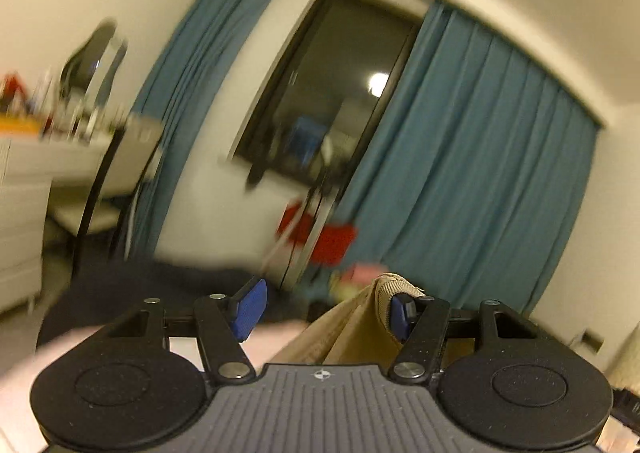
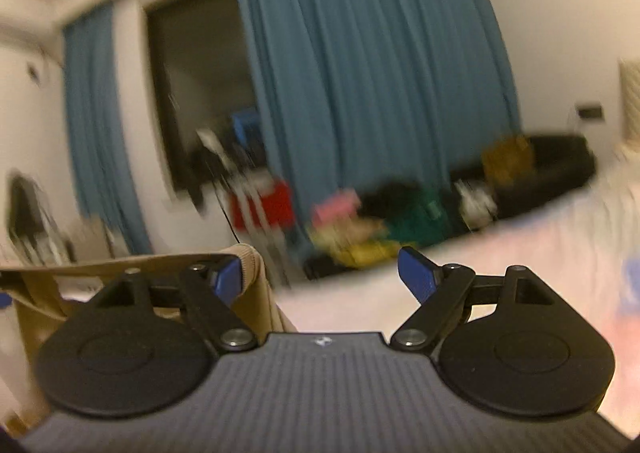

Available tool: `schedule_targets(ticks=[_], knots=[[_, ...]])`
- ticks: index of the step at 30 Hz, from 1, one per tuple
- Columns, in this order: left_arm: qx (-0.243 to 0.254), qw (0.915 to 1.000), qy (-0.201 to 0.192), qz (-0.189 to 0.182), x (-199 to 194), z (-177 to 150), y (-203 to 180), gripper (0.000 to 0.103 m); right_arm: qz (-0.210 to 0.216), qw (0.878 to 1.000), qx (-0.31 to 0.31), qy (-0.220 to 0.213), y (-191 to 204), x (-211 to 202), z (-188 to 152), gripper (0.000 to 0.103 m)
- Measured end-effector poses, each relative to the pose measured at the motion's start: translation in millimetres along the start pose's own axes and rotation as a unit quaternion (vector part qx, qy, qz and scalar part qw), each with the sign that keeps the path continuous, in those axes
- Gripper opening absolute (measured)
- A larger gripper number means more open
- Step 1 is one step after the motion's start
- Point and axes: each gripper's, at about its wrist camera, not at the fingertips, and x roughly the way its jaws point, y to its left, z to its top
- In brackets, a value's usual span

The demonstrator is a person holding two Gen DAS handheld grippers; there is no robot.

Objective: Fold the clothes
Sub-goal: 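Raise the khaki shirt high with both grippers holding its shoulders, then lower the khaki shirt flat onto the bed and open both grippers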

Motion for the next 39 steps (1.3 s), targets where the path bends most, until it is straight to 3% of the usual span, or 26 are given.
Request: schedule_targets(ticks=[4,8,11,14,20,27,33,39], knots=[[0.007,0.9980,-0.053,-0.032,-31,93,-38,0.064,0.036,0.996,0.001,-0.081,25,-31,92,0.082],[0.008,0.9941,-0.088,-0.063,-62,176,-73,0.064,0.051,0.990,-0.012,-0.133,45,-70,166,0.082],[0.039,0.9891,-0.125,-0.067,-93,219,-100,0.066,0.058,0.985,-0.022,-0.161,56,-106,211,0.082],[0.070,0.9836,-0.151,-0.069,-125,240,-122,0.068,0.057,0.981,-0.034,-0.184,60,-142,239,0.082],[0.099,0.9752,-0.178,-0.085,-176,239,-148,0.070,0.050,0.974,-0.063,-0.212,50,-206,248,0.083],[0.080,0.9834,-0.146,-0.072,-188,210,-144,0.070,0.044,0.983,-0.075,-0.163,41,-212,233,0.083],[0.075,0.9922,-0.087,-0.048,-107,175,-124,0.073,0.018,0.991,-0.071,-0.115,32,-140,201,0.083],[0.089,0.9952,-0.038,-0.015,38,121,-99,0.078,-0.022,0.994,-0.081,-0.064,23,-12,154,0.083]])
